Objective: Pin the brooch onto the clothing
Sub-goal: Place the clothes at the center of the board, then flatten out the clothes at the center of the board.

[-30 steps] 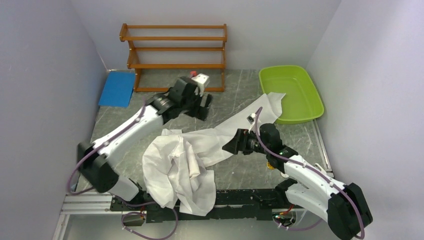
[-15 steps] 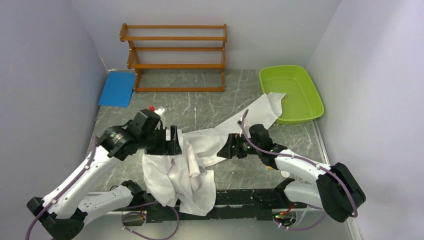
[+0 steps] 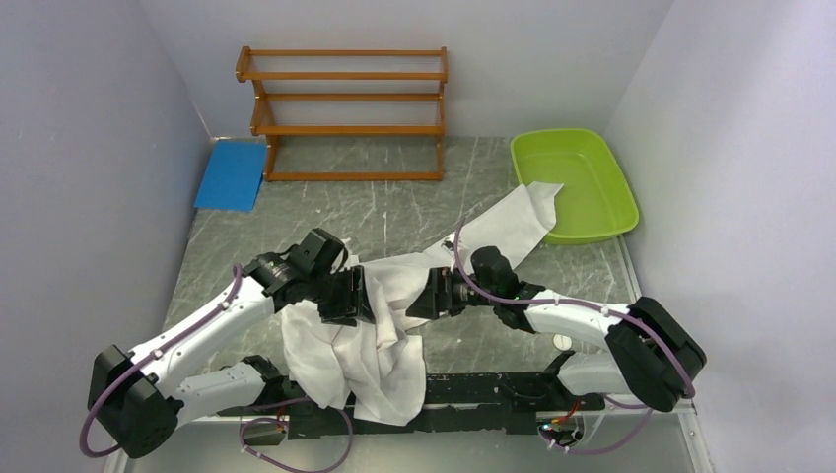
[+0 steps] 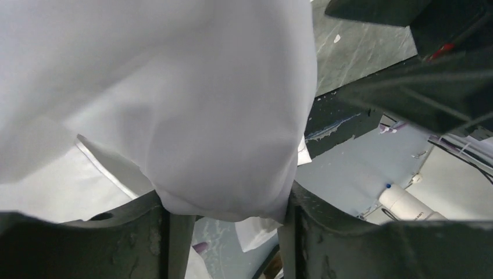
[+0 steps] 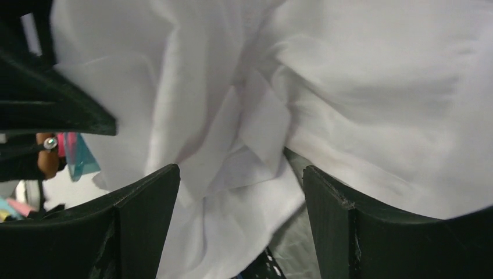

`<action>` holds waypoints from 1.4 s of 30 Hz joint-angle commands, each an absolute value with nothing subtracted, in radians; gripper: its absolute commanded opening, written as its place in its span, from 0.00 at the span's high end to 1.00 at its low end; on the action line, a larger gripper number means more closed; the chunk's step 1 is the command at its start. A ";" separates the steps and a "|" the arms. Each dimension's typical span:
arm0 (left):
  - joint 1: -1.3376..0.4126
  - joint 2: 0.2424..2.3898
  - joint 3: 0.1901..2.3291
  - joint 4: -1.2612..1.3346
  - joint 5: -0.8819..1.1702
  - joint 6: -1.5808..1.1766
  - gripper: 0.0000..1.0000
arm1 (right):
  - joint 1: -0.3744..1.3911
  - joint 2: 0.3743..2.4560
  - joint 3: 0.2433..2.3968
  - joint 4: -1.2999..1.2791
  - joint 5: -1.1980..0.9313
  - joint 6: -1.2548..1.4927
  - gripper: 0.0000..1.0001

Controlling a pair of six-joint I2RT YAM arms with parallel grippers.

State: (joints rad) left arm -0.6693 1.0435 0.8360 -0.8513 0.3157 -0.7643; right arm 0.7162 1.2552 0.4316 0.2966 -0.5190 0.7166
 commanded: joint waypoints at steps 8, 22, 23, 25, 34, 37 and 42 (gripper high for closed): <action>-0.672 1.044 0.918 -0.837 0.192 -0.752 0.89 | 0.932 1.506 0.639 0.558 -0.531 0.806 0.29; -0.672 0.879 1.107 -0.950 0.003 -0.640 0.97 | 0.934 1.236 1.046 -0.048 -0.101 0.440 1.00; -0.671 0.875 1.138 -0.948 0.002 -0.618 0.98 | 0.934 1.194 1.076 -0.072 -0.070 0.408 1.00; -0.672 0.870 1.206 -0.940 -0.028 -0.560 0.97 | 0.933 1.129 1.139 -0.092 -0.057 0.353 1.00; -0.671 0.920 1.621 -0.930 -0.150 -0.369 0.97 | 0.934 1.131 1.548 -0.128 -0.134 0.164 1.00; -0.671 0.956 1.773 -0.951 -0.175 -0.331 0.97 | 0.934 1.219 1.718 -0.140 -0.145 0.129 1.00; -0.671 0.968 1.930 -0.937 -0.195 -0.306 0.94 | 0.932 1.447 2.049 -0.207 -0.230 0.132 1.00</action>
State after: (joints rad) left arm -0.6746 0.9707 1.8320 -0.9333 -0.1211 -0.3645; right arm 0.9363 1.3247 1.8385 -0.1982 -0.1692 0.1646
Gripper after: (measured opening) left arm 0.042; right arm 0.014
